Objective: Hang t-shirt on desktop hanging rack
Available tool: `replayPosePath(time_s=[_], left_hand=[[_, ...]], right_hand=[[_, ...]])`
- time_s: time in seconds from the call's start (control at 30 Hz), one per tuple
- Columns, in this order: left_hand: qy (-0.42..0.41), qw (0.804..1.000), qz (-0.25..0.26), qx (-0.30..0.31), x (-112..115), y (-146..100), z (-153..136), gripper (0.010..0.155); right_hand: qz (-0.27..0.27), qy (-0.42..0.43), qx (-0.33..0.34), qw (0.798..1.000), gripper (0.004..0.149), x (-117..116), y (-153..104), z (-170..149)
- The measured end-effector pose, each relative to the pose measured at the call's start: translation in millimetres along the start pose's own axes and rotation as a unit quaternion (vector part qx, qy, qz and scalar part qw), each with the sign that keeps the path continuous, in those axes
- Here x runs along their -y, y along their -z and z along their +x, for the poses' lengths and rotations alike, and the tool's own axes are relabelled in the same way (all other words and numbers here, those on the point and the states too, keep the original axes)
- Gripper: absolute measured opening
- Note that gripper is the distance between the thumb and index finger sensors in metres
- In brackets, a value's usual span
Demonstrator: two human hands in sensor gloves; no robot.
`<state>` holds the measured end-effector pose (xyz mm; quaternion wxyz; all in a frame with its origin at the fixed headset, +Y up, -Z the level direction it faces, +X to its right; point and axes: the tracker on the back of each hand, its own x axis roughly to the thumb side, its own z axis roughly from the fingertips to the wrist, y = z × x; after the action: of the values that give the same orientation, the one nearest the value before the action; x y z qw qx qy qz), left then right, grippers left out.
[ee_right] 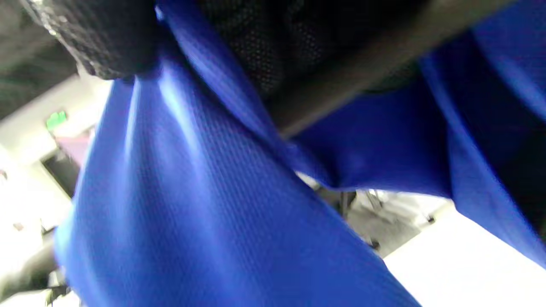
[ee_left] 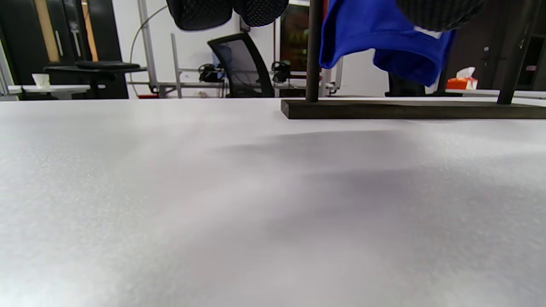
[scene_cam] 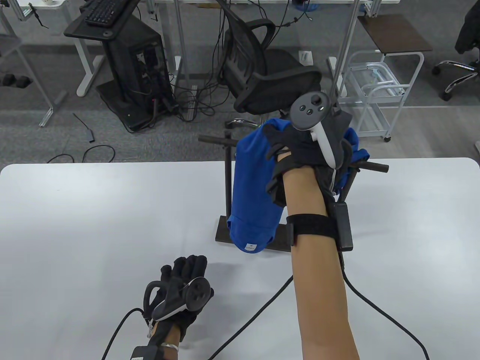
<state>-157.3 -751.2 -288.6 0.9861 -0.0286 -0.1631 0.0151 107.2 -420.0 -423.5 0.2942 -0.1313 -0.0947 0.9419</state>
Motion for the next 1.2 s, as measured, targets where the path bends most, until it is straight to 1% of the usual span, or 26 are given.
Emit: replayPosePath(time_s=[0.17,0.23,0.3,0.4,0.43,0.57,0.7,0.8,0.93,1.0,1.07,1.1,1.13,1.2], left_hand=[[0.000,1.000,-0.002,-0.001,-0.7,-0.2,0.0,0.086],[0.003,1.000,-0.003,0.000,-0.8,-0.7,0.6,0.086],[0.004,1.000,-0.002,0.000,-0.7,-0.7,0.6,0.086],[0.005,1.000,-0.003,-0.002,-0.6,-1.0,0.5,0.086],[0.006,1.000,-0.003,-0.002,-0.7,-1.2,0.4,0.086],[0.002,1.000,-0.004,-0.003,-1.0,-1.5,0.2,0.085],[0.001,1.000,-0.002,-0.002,-0.9,-1.3,0.1,0.085],[0.002,1.000,-0.003,0.000,-1.0,-2.0,1.3,0.085],[0.002,1.000,0.001,0.002,-2.6,-3.3,2.8,0.085],[0.001,1.000,0.003,0.002,-2.7,-3.2,2.8,0.085],[0.002,1.000,0.001,0.001,-2.4,-3.0,2.7,0.085],[0.002,1.000,0.000,0.000,-2.4,-3.1,2.7,0.085],[0.003,1.000,0.000,0.000,-2.5,-3.3,2.7,0.085],[0.004,1.000,-0.002,-0.001,-2.5,-3.4,2.6,0.085]], right_hand=[[-0.030,0.014,-0.025,0.999,0.070,20.6,-5.5,-3.8],[-0.030,-0.001,-0.037,0.999,0.073,25.8,-7.4,-1.9],[-0.030,-0.035,-0.045,0.998,0.076,27.7,-10.5,4.0],[-0.024,-0.076,-0.041,0.996,0.076,25.6,-14.6,12.7],[-0.025,-0.078,-0.036,0.996,0.075,25.9,-14.7,13.3],[-0.010,-0.008,-0.010,1.000,0.073,35.6,-15.8,13.8],[-0.011,0.010,-0.030,0.999,0.072,48.7,-19.4,12.3],[-0.028,0.046,-0.025,0.998,0.074,54.3,-21.4,6.2],[-0.089,0.071,-0.022,0.993,0.070,61.5,-26.3,1.9],[-0.103,0.089,-0.014,0.991,0.070,65.5,-29.2,1.9],[-0.119,0.134,0.010,0.984,0.070,70.6,-32.6,2.4],[-0.113,0.160,0.023,0.980,0.070,71.6,-32.7,2.2],[-0.095,0.200,0.040,0.974,0.071,72.1,-33.6,1.5],[-0.082,0.216,0.047,0.972,0.071,71.5,-34.4,0.9]])
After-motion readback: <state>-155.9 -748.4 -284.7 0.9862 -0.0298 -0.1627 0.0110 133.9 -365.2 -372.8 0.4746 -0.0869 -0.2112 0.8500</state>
